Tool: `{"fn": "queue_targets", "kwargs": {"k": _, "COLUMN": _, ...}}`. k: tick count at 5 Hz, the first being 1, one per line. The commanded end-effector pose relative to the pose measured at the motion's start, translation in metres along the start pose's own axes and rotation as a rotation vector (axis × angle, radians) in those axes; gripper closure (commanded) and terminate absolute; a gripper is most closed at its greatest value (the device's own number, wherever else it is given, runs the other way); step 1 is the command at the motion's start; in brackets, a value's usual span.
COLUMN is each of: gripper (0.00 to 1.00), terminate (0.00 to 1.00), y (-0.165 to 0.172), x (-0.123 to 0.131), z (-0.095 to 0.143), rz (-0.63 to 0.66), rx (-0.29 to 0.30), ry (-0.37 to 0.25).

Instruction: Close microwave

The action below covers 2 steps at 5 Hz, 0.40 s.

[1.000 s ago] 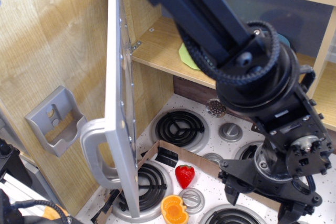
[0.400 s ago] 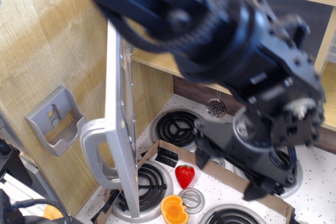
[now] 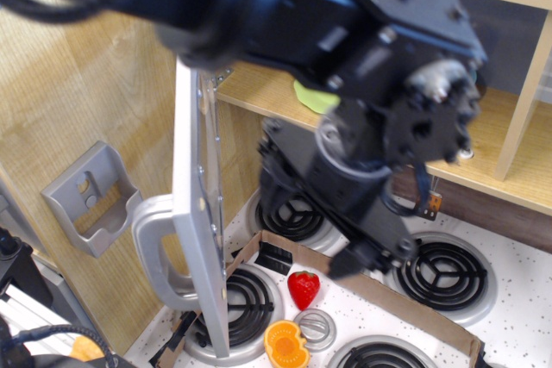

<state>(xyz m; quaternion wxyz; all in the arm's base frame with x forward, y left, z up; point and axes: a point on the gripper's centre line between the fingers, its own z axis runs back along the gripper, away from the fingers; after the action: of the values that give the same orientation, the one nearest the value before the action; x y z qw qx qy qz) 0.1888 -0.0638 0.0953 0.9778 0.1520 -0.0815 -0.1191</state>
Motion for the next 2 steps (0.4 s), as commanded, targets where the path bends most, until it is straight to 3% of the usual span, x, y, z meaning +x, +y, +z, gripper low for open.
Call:
{"fn": "queue_targets", "kwargs": {"k": 1, "gripper": 0.00, "terminate": 0.00, "y": 0.033, "x": -0.004, "z": 0.049, "rz": -0.108, "rx": 0.046, "ry": 0.023}}
{"fn": "queue_targets", "kwargs": {"k": 2, "gripper": 0.00, "terminate": 0.00, "y": 0.039, "x": -0.012, "z": 0.069, "rz": -0.122, "rx": 0.060, "ry": 0.059}}
